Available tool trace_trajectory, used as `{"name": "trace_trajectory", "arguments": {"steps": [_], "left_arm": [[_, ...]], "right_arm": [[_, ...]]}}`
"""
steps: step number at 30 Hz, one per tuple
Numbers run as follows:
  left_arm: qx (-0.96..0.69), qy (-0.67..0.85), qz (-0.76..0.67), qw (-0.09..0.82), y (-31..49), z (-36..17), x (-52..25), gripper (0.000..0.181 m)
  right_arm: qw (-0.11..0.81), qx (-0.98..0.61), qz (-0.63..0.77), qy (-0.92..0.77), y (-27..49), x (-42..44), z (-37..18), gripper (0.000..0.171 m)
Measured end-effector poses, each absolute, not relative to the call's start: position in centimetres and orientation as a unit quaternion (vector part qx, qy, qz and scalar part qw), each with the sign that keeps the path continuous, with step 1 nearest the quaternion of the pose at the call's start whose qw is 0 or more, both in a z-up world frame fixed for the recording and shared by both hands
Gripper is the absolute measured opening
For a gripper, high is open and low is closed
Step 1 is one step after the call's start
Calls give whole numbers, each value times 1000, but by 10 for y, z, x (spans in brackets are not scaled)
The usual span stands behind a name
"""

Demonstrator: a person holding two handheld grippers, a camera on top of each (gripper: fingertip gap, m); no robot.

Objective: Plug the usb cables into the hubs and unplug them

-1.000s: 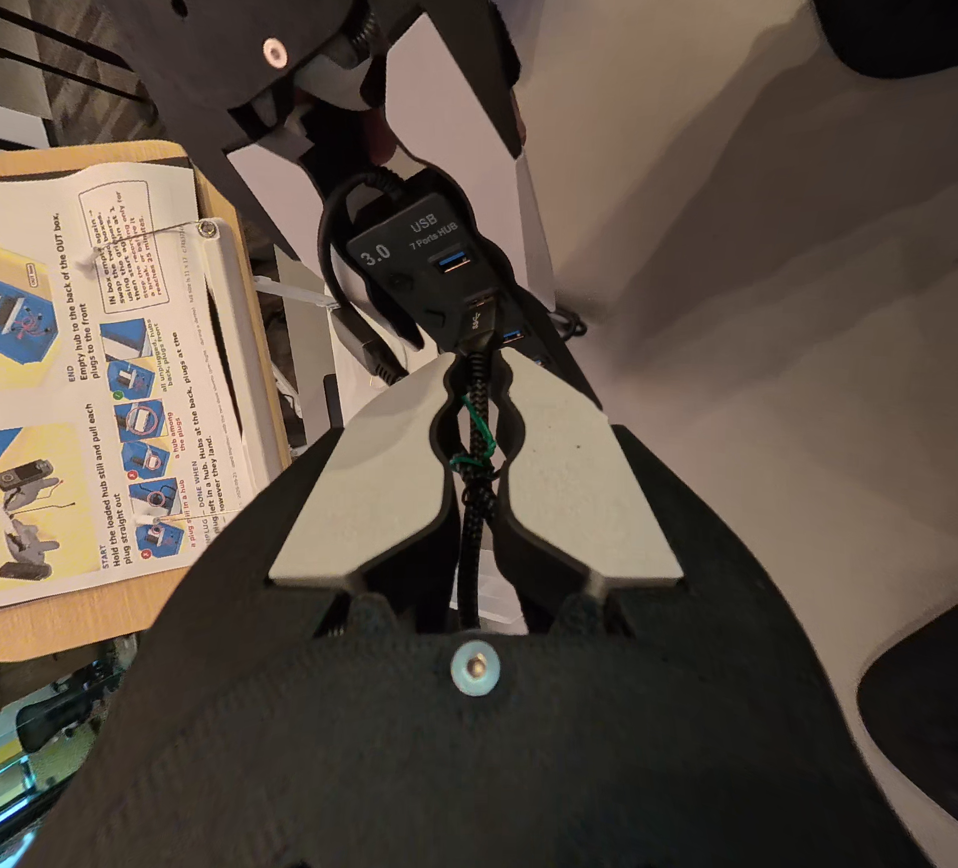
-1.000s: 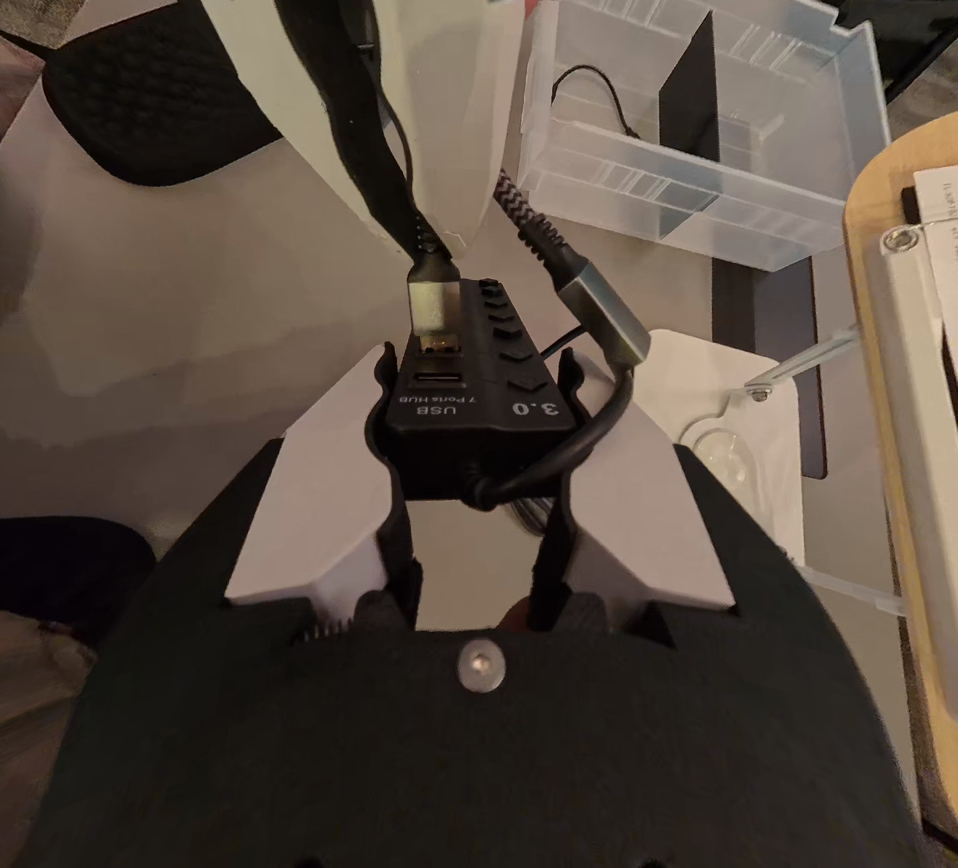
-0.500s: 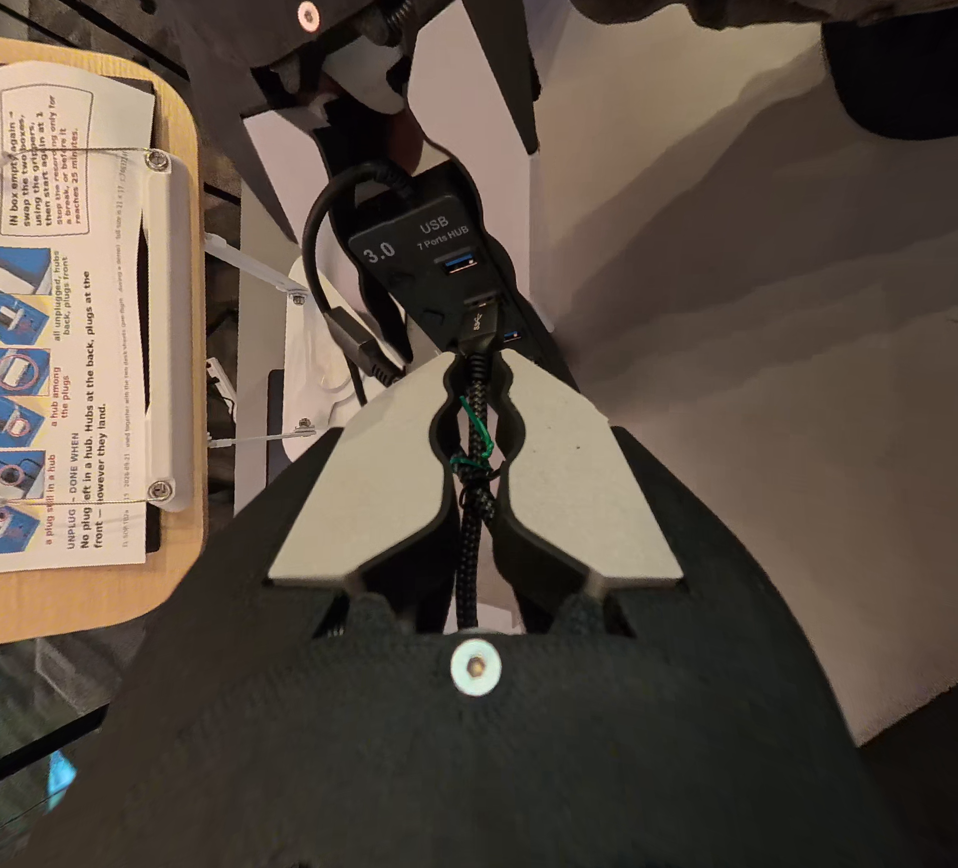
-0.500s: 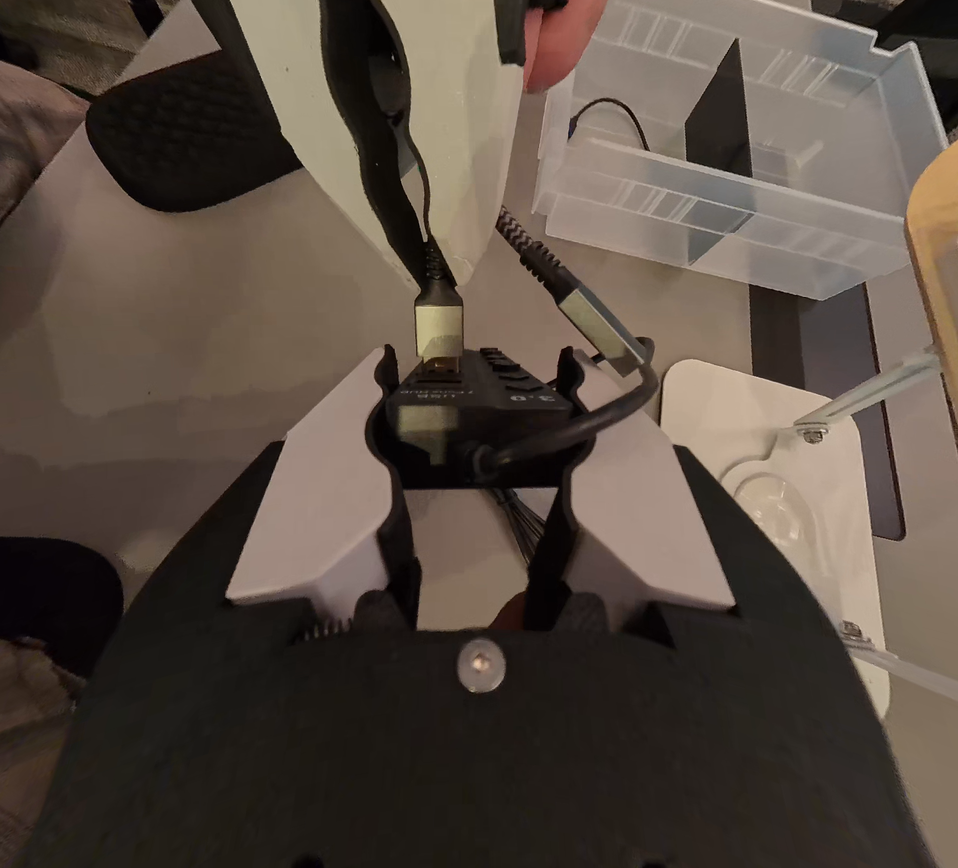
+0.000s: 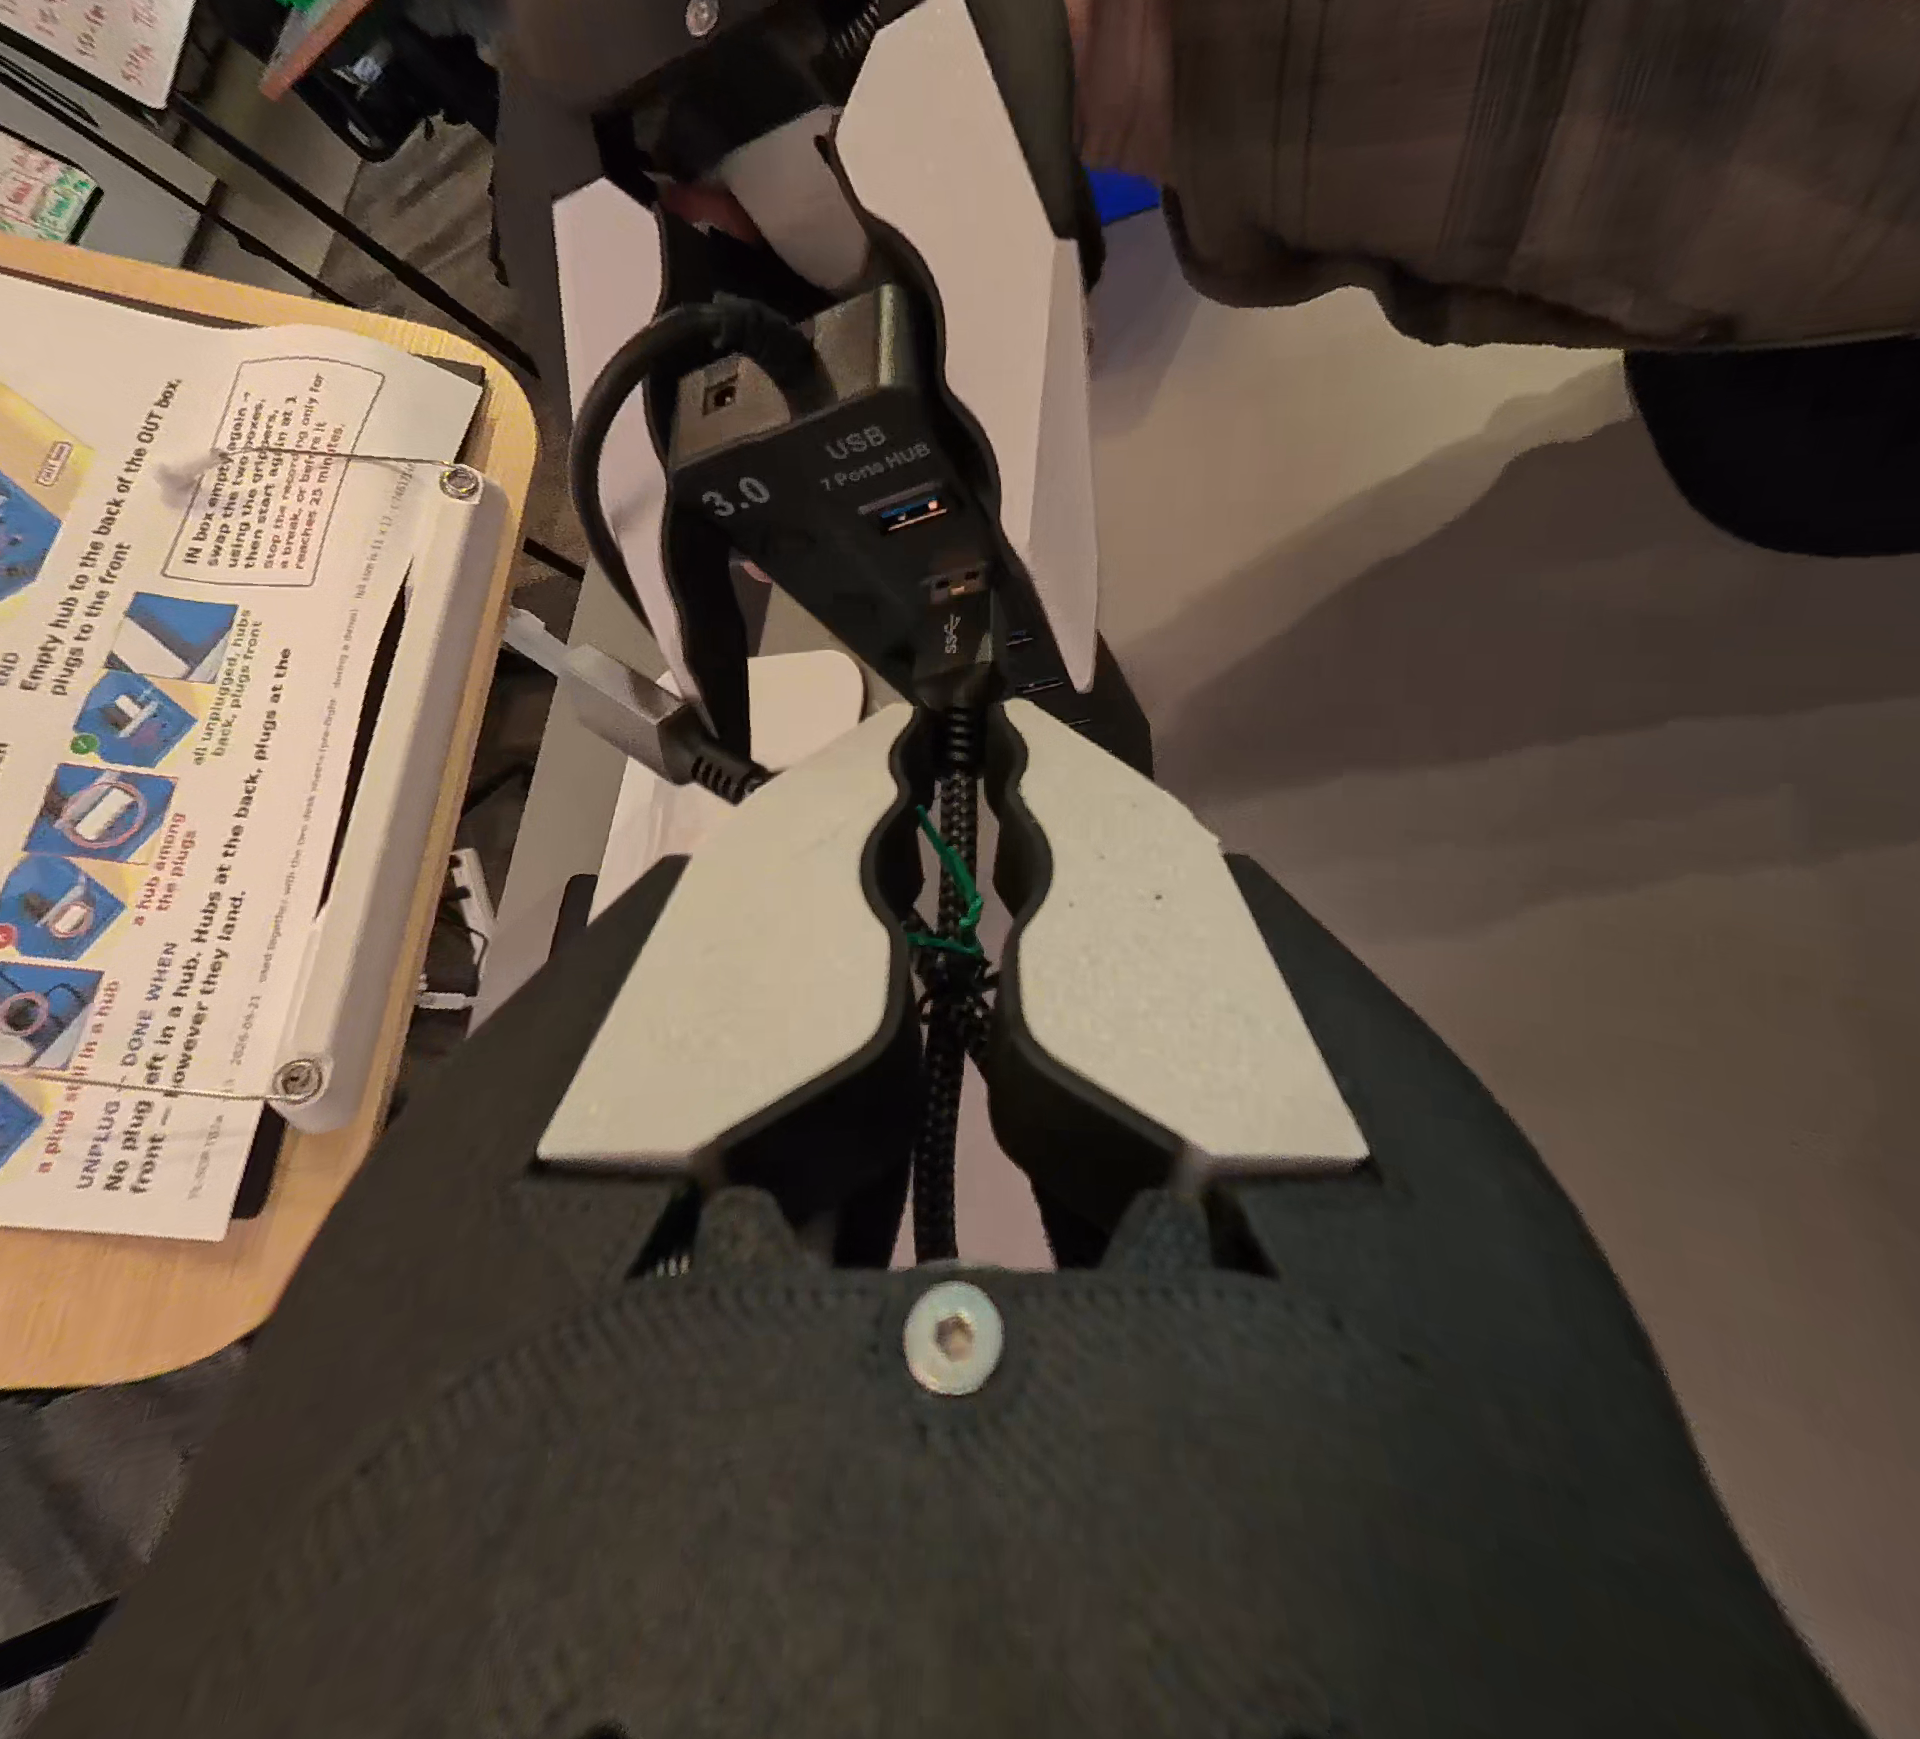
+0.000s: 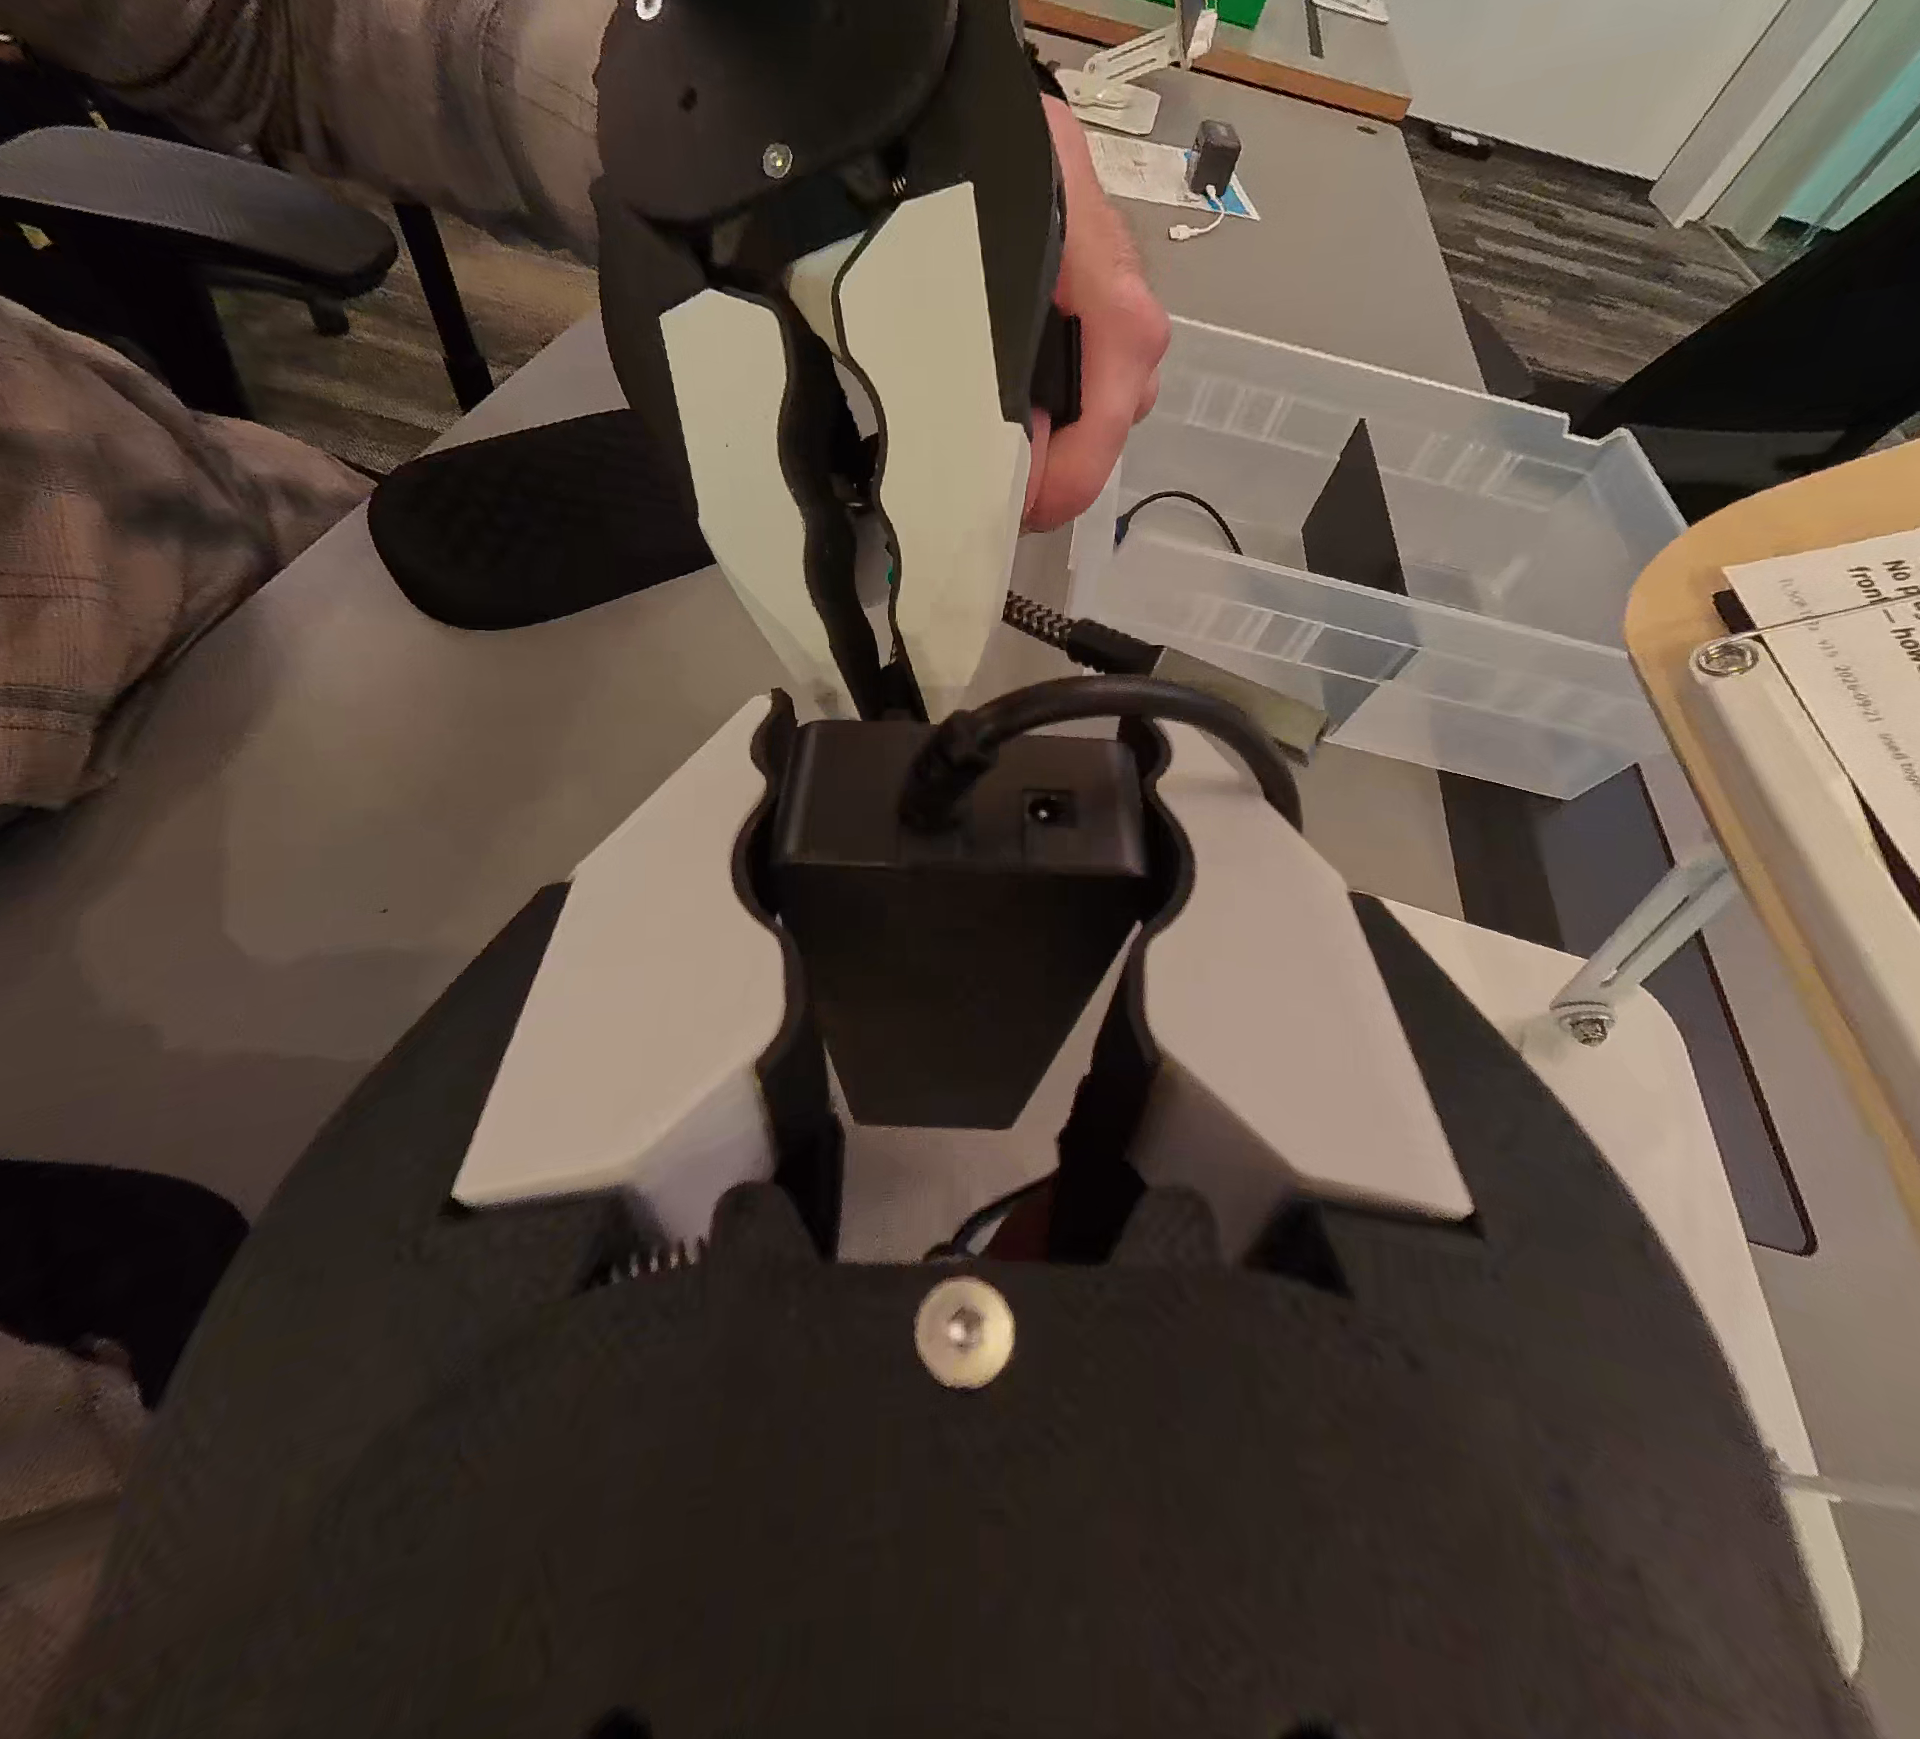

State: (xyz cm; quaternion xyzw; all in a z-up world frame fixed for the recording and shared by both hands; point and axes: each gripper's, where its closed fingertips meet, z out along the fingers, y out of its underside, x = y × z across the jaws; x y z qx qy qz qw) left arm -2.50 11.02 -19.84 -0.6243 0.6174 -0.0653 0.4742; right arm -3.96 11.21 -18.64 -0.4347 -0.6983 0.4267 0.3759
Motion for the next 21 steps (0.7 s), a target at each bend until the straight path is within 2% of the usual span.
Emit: {"name": "trace_trajectory", "arguments": {"steps": [6, 12, 15, 17, 19, 21], "left_arm": [[-610, 658, 4, 442, 111, -194, -33, 9], [-590, 715, 108, 359, 105, -200, -52, 9], [-587, 718, 124, 354, 102, -199, -60, 9], [-584, 720, 133, 352, 99, -197, -63, 9], [-582, 722, 140, 348, 97, -197, -66, 9], [-584, 715, 145, 355, 97, -196, -69, 9]], "right_arm": [[351, -490, 355, -715, 120, -36, -201, 61], [265, -547, 211, -765, 115, -39, -233, 82], [235, -552, 199, -775, 115, -45, -246, 93], [235, -543, 205, -779, 115, -54, -246, 94], [252, -523, 225, -783, 113, -65, -238, 81], [251, -520, 234, -782, 112, -68, -239, 78]]}}
